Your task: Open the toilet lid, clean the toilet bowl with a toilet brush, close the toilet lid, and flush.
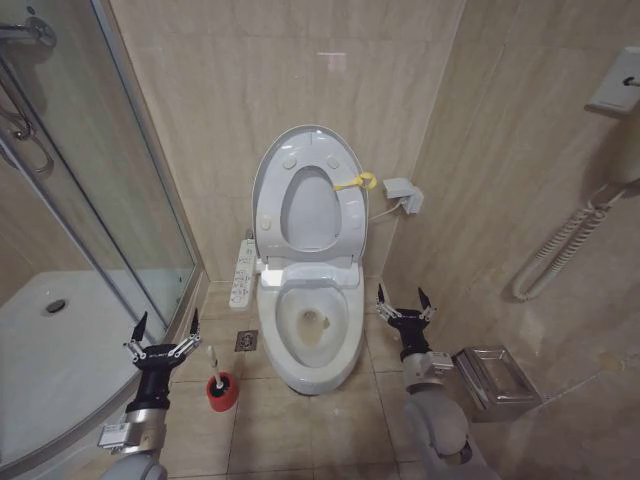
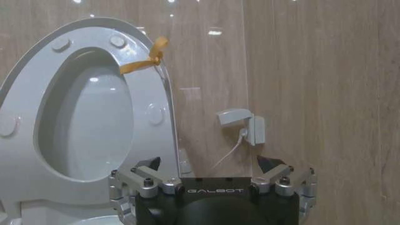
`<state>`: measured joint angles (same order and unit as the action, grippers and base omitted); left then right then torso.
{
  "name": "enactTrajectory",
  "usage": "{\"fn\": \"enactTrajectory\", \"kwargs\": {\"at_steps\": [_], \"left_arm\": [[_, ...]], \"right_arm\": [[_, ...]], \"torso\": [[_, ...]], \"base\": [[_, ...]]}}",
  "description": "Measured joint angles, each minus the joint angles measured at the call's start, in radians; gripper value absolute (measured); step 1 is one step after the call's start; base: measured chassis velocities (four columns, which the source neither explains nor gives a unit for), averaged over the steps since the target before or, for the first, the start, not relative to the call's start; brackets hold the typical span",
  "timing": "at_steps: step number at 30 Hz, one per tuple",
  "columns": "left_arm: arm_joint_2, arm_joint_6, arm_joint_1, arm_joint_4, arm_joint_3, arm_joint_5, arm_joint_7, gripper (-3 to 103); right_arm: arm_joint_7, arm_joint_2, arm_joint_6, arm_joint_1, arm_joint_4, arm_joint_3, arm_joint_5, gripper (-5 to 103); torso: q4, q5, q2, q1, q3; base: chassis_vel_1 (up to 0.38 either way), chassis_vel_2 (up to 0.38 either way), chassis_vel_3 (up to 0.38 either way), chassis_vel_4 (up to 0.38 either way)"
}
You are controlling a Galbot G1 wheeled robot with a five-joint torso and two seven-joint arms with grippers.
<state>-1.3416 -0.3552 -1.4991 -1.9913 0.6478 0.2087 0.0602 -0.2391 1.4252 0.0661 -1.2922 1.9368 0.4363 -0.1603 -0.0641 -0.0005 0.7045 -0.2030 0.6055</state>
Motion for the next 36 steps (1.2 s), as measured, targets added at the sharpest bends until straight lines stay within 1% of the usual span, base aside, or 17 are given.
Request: {"fn": "enactTrajectory", "kwargs": {"at_steps": [1, 3, 5, 6, 10, 13, 16, 18, 21, 30, 36], "left_arm": [[0.0, 0.0, 0.0, 0.0, 0.0, 0.0, 0.0, 100], [0.006, 0.021, 0.007, -0.031, 0.001, 0.002, 0.002, 100], [0.017, 0.046, 0.009, -0.076, 0.008, 0.003, 0.006, 100], [0.017, 0.046, 0.009, -0.076, 0.008, 0.003, 0.006, 100], [0.025, 0.096, -0.029, -0.205, 0.021, 0.014, 0.015, 100], [0.02, 0.104, -0.049, -0.231, 0.019, 0.015, 0.016, 100], [0.014, 0.101, -0.056, -0.213, 0.013, 0.01, 0.019, 100], [0.01, 0.085, -0.054, -0.174, 0.012, 0.001, 0.022, 100], [0.01, 0.076, -0.054, -0.152, 0.012, -0.001, 0.023, 100], [0.009, 0.059, -0.043, -0.119, 0.003, -0.003, 0.018, 100], [0.009, 0.058, -0.026, -0.104, -0.008, -0.005, 0.015, 100]], "right_arm": [[0.0, 0.0, 0.0, 0.0, 0.0, 0.0, 0.0, 100], [0.0, 0.0, 0.0, 0.0, 0.0, 0.0, 0.0, 100], [0.0, 0.0, 0.0, 0.0, 0.0, 0.0, 0.0, 100], [0.0, 0.0, 0.0, 0.0, 0.0, 0.0, 0.0, 100], [0.0, 0.0, 0.0, 0.0, 0.0, 0.0, 0.0, 100], [0.0, 0.0, 0.0, 0.0, 0.0, 0.0, 0.0, 100], [0.0, 0.0, 0.0, 0.0, 0.0, 0.0, 0.0, 100], [0.0, 0.0, 0.0, 0.0, 0.0, 0.0, 0.0, 100], [0.0, 0.0, 0.0, 0.0, 0.0, 0.0, 0.0, 100], [0.0, 0.0, 0.0, 0.0, 0.0, 0.0, 0.0, 100], [0.0, 0.0, 0.0, 0.0, 0.0, 0.0, 0.0, 100]], "torso": [[0.0, 0.0, 0.0, 0.0, 0.0], [0.0001, 0.0007, 0.0, 0.0, 0.0], [0.0, 0.0003, 0.0, 0.0, 0.0], [0.0, 0.0003, 0.0, 0.0, 0.0], [0.0002, 0.0007, 0.0, 0.0, 0.0], [0.0002, 0.0007, 0.0, 0.0, 0.0], [0.0002, 0.0007, 0.0, 0.0, 0.0], [0.0, 0.0002, 0.0, 0.0, 0.0], [0.0, 0.0003, 0.0, 0.0, 0.0], [0.0001, 0.0005, 0.0, 0.0, 0.0], [0.0, 0.0004, 0.0, 0.0, 0.0]], "base": [[0.0, 0.0, 0.0, 0.0], [0.0, 0.0, 0.0, 0.0], [0.0, 0.0, 0.0, 0.0], [0.0, 0.0, 0.0, 0.0], [0.0, 0.0, 0.0, 0.0], [0.0, 0.0, 0.0, 0.0], [0.0, 0.0, 0.0, 0.0], [0.0, 0.0, 0.0, 0.0], [0.0, 0.0, 0.0, 0.0], [0.0, 0.0, 0.0, 0.0], [-0.094, 0.098, 0.103, -0.111]]}}
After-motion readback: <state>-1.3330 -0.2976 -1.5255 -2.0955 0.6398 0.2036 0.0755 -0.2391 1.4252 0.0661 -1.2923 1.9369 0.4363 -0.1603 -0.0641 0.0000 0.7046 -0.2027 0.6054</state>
